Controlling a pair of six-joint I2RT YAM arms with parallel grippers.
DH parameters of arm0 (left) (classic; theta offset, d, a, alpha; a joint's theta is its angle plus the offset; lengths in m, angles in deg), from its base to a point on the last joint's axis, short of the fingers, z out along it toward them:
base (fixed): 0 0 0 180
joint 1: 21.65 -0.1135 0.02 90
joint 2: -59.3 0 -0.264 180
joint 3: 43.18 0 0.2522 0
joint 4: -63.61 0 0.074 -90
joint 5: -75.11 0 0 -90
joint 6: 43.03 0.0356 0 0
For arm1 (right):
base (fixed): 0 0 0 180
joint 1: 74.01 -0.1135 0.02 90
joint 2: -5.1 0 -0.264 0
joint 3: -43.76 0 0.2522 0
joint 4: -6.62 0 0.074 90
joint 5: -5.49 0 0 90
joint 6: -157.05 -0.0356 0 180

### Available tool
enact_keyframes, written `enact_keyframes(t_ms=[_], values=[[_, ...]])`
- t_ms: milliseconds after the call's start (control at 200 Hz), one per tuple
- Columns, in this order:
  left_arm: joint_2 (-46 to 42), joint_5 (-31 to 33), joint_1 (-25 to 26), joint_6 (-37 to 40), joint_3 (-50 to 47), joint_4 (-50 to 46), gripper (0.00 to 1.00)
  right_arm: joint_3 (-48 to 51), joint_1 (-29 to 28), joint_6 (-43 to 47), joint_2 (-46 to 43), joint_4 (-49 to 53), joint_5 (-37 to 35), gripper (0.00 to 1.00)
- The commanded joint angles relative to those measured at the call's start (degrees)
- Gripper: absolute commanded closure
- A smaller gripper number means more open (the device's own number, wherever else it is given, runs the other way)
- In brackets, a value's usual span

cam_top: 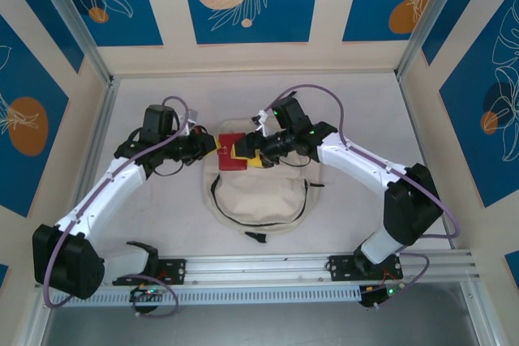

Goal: Pack the student bag

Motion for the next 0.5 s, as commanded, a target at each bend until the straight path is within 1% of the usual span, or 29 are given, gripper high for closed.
enact_keyframes(t_ms=[0, 65, 105, 130, 170, 225, 270, 275, 315, 400, 495], values=[[0.41, -1.78, 0.97, -1.27, 2.35, 3.07, 1.00, -0.65, -0.54, -2.08, 0.56, -3.30, 2.37, 0.51], [0.64, -1.79, 1.07, -1.42, 2.12, 3.03, 1.00, -0.10, -0.48, -2.74, 0.22, -4.33, 1.64, 0.60], [0.69, -1.65, 1.08, -1.45, 2.07, 2.68, 1.00, 0.34, -0.29, -3.16, -0.13, -4.86, 1.05, 0.69], [0.73, -1.42, 1.12, -1.32, 2.03, 2.25, 0.98, 0.56, -0.29, -3.28, -0.48, -4.94, 0.69, 0.76], [0.77, -0.45, 1.08, -0.87, 2.29, 0.87, 0.91, 0.85, -0.02, -3.36, -1.01, -4.49, -0.41, 0.84], [0.86, 1.98, 1.08, 0.38, 3.06, -2.31, 0.76, 1.51, 0.40, -3.27, -2.18, -3.01, -2.73, 0.90], [0.96, 4.29, 1.08, 1.53, 3.76, -4.85, 0.63, 2.16, 1.00, -2.91, -3.64, -1.22, -5.18, 0.93], [1.00, 4.60, 1.08, 1.62, 3.80, -4.85, 0.60, 2.22, 1.04, -2.83, -3.82, -0.93, -5.49, 0.93], [1.33, 6.90, 1.16, 2.80, 4.54, -7.15, 0.52, 2.67, 1.74, -2.27, -5.18, 1.41, -7.93, 0.94], [2.74, 11.25, 1.79, 5.33, 6.99, -11.50, 0.41, 3.83, 3.78, -0.47, -8.32, 7.27, -13.25, 0.95], [5.47, 15.55, 4.17, 6.92, 10.08, -14.87, 0.36, 5.82, 7.19, 0.96, -12.23, 13.09, -17.36, 0.95]])
